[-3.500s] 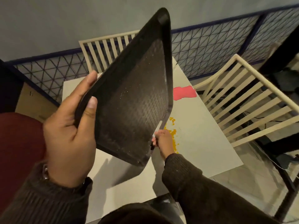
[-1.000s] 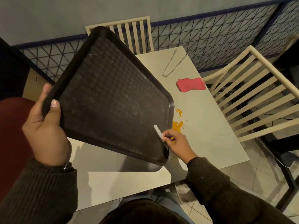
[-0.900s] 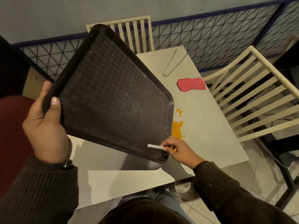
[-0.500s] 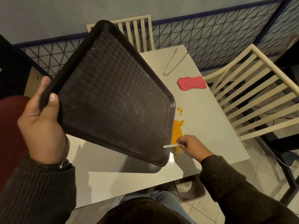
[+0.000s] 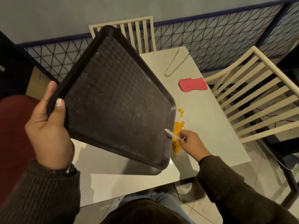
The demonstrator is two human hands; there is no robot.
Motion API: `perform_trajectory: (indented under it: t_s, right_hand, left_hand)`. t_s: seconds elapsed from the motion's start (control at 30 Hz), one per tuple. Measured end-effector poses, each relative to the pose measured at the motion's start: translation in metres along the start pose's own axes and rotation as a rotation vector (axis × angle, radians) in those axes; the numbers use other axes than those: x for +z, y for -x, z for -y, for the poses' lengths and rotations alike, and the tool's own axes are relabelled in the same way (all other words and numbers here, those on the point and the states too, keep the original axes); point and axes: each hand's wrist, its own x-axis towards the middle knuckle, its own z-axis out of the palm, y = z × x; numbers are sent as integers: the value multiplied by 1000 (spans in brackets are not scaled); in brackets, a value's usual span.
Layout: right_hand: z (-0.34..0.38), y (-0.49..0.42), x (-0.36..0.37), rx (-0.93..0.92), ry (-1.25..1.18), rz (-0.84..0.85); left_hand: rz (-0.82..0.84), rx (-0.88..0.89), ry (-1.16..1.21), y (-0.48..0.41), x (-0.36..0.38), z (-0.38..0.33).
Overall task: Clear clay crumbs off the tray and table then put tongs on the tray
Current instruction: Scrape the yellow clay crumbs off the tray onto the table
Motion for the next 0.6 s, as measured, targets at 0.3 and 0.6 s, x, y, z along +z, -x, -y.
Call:
perform_trajectory:
  t_s: [0.3,0.6]
  right_hand:
    - [17,23,48,266,-393,-79]
    - [27,-4,43,410,-555,-153]
  left_hand:
    - [-11,6,9,5,3,-3]
    - [-29,58,2,21,17,-14]
